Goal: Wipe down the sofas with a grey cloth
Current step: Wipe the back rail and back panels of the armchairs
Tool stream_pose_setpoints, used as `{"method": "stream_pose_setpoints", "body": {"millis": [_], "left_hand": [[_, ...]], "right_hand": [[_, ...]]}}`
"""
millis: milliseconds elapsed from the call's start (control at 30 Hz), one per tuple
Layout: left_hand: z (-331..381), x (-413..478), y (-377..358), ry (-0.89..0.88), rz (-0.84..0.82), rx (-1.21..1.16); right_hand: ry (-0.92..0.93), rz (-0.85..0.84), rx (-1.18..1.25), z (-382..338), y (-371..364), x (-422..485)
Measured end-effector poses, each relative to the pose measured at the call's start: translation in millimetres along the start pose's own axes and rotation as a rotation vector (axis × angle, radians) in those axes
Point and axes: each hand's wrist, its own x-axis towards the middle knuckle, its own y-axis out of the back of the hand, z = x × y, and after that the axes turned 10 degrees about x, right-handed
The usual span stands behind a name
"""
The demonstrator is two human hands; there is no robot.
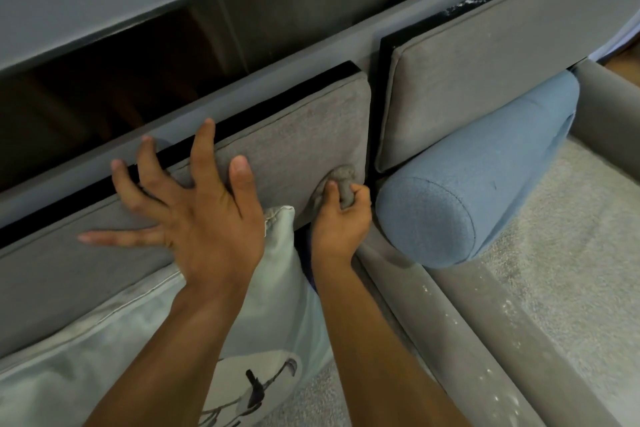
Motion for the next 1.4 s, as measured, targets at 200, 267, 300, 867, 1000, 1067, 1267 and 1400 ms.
{"method": "stream_pose_setpoints", "body": {"millis": [200, 267, 300, 867, 1000, 1067, 1267, 1400], "left_hand": [[0, 1, 1, -0.012, -0.007, -0.011], [-2, 1, 3, -0.019, -0.029, -0.023], [-3, 1, 4, -0.025, -0.044, -0.033], [-56, -46, 12, -0.164, -0.028, -0.093], [-73, -88, 20, 0.148, -0.121, -0.241], [-76, -101, 25, 0.243, -0.138, -0.331], [-95, -111, 29, 0.480, -0.165, -0.594], [-112, -98, 30, 0.537, -0.103, -0.704]], "right_hand": [[0.029, -0.050, 0.005, 7, 6, -16], [0.069, 0.013, 0.036, -13, 8, -4], [0.098, 0.062, 0.063, -24, 5, 6], [0.273, -0.349, -0.108, -48, 1, -57], [0.341, -0.550, -0.250, -41, 6, -71], [0.454, -0.497, -0.207, -48, 0, -75], [0.319, -0.680, -0.545, -14, -6, -93], [0.466, -0.557, -0.353, -35, -13, -108]]}}
